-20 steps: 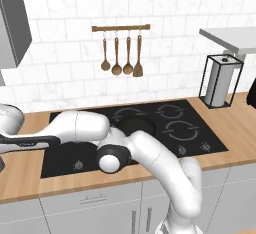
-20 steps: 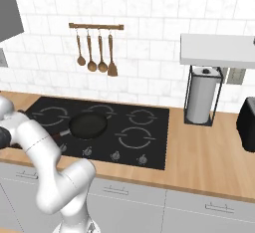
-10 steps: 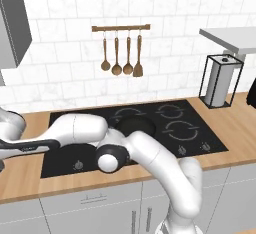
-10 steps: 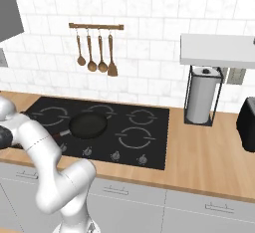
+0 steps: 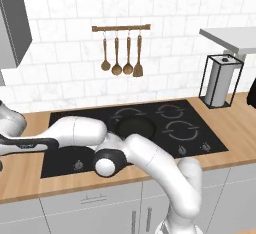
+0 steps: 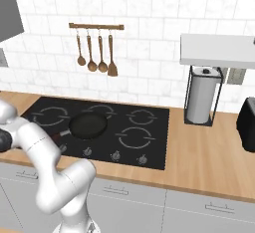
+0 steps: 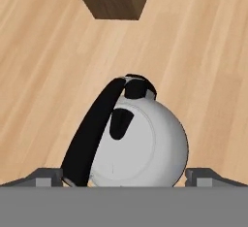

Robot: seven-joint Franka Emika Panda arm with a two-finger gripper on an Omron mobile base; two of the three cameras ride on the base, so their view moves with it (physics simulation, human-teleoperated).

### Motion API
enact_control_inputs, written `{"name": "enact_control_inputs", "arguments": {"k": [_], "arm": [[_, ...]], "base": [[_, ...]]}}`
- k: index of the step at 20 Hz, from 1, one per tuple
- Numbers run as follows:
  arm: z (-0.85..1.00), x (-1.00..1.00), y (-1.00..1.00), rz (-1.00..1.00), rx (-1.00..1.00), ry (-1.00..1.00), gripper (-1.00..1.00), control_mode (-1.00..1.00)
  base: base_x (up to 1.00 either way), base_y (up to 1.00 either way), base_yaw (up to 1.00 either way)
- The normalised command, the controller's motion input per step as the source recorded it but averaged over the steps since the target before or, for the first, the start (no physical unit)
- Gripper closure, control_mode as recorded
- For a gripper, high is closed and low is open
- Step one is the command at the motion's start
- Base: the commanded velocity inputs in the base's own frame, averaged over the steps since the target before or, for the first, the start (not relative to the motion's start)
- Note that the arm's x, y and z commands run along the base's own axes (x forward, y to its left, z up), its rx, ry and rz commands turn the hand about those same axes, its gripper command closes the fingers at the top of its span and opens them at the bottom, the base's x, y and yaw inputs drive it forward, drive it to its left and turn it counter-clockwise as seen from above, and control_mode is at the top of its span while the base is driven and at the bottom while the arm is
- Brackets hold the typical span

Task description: Pick the kettle from the counter and place it on a stove burner. Then turn the burner on.

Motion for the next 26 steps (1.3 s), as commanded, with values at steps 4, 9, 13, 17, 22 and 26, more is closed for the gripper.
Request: {"name": "enact_control_inputs", "arguments": {"k": [4,9,13,17,22,26], "arm": [[0.24,-0.19,0.19,0.00,-0.02,0.00,-1.00,-1.00],[-0.13,0.01,0.07,0.00,-0.02,0.01,-1.00,-1.00],[-0.37,0.18,0.00,0.00,-0.06,0.00,-1.00,-1.00],[-0.25,0.15,-0.01,-0.03,-0.07,0.00,-1.00,-1.00],[-0.01,0.00,-0.15,-0.06,-0.07,0.00,-1.00,-1.00],[0.00,-0.20,-0.45,-0.08,-0.07,0.00,-1.00,-1.00]], "base": [[0.00,0.00,0.00],[0.00,0.00,0.00],[0.00,0.00,0.00],[0.00,0.00,0.00],[0.00,0.00,0.00],[0.00,0.00,0.00]]}}
